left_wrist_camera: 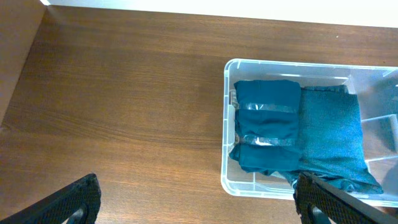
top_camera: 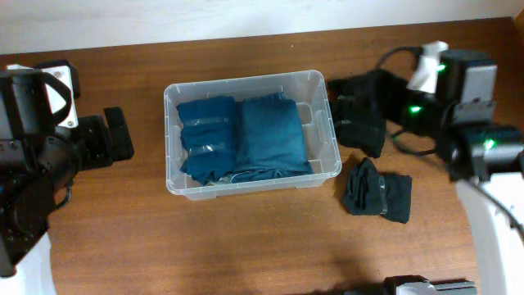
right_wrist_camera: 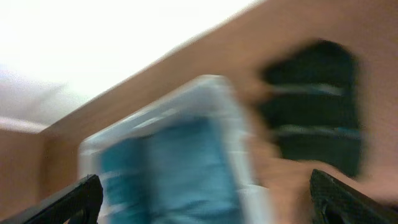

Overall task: Pack container
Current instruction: 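Move the right gripper to the black folded garments and grasp them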

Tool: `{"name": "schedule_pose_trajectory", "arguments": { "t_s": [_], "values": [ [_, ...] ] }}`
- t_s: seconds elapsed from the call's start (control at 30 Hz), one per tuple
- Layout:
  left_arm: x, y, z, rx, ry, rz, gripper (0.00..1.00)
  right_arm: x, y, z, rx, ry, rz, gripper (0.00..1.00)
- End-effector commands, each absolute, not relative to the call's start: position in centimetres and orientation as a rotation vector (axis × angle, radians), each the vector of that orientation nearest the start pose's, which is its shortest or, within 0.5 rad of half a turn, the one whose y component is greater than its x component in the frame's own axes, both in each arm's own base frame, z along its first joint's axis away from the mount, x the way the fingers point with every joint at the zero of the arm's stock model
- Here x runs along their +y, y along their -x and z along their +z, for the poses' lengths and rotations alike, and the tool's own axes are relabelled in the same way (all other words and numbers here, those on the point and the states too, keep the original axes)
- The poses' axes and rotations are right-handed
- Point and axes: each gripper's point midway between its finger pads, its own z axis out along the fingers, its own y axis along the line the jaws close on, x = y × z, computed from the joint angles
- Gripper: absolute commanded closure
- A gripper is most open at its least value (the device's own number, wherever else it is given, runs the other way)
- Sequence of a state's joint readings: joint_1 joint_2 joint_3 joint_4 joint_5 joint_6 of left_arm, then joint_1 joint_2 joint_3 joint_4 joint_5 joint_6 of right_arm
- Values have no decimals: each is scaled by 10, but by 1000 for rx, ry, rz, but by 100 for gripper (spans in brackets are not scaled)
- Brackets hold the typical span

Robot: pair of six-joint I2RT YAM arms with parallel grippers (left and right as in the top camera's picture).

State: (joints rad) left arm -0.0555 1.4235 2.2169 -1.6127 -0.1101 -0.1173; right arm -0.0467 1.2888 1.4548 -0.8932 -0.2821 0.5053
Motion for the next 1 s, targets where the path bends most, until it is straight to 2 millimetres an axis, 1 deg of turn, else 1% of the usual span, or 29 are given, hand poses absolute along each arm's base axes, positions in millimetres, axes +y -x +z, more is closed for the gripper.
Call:
{"name": "schedule_pose_trajectory", "arguments": {
  "t_s": [0.0, 0.07, 0.1, 0.13, 0.17, 0.23, 0.3, 0.33, 0.37, 0.43, 0.57, 0.63, 0.7, 0.8, 0.9, 0.93, 0.97],
  "values": [
    [7, -275, 416, 2365, 143, 61, 1, -15, -369, 258, 2390, -611, 443, 1],
    [7, -275, 416, 2365, 143, 61, 1, -34, -375, 228, 2460, -660, 410, 1],
    [7, -275, 416, 2366, 143, 61, 0, -40, -378, 215, 2489, -676, 401, 1],
    [7, -275, 416, 2366, 143, 61, 1, -47, -384, 196, 2531, -682, 391, 1],
    [7, -275, 416, 2366, 143, 61, 1, -49, -387, 186, 2554, -677, 389, 1],
    [7, -275, 416, 2366, 143, 61, 1, -58, -395, 155, 2619, -671, 376, 1],
    [7, -275, 416, 2366, 143, 61, 1, -64, -402, 124, 2673, -695, 397, 2],
    [7, -275, 416, 2366, 143, 61, 1, -64, -407, 111, 2689, -698, 431, 1],
    [7, -275, 416, 2366, 143, 61, 1, -58, -414, 96, 2701, -667, 516, 0],
    [7, -275, 416, 2365, 143, 61, 1, -47, -423, 82, 2702, -629, 629, 1],
    [7, -275, 416, 2366, 143, 61, 1, -37, -435, 59, 2699, -609, 728, 2],
    [7, -275, 416, 2366, 143, 61, 1, -34, -438, 48, 2706, -612, 737, 4],
    [7, -275, 416, 2366, 143, 61, 0, -32, -441, 39, 2714, -609, 742, 7],
    [7, -275, 416, 2366, 143, 61, 1, -30, -442, 29, 2723, -609, 761, 23],
    [7, -275, 416, 2366, 143, 61, 1, -28, -441, 23, 2733, -615, 781, 50],
    [7, -275, 416, 2366, 143, 61, 1, -28, -440, 22, 2736, -617, 782, 63],
    [7, -275, 416, 2366, 144, 61, 0, -27, -439, 21, 2741, -619, 783, 67]
  ]
}}
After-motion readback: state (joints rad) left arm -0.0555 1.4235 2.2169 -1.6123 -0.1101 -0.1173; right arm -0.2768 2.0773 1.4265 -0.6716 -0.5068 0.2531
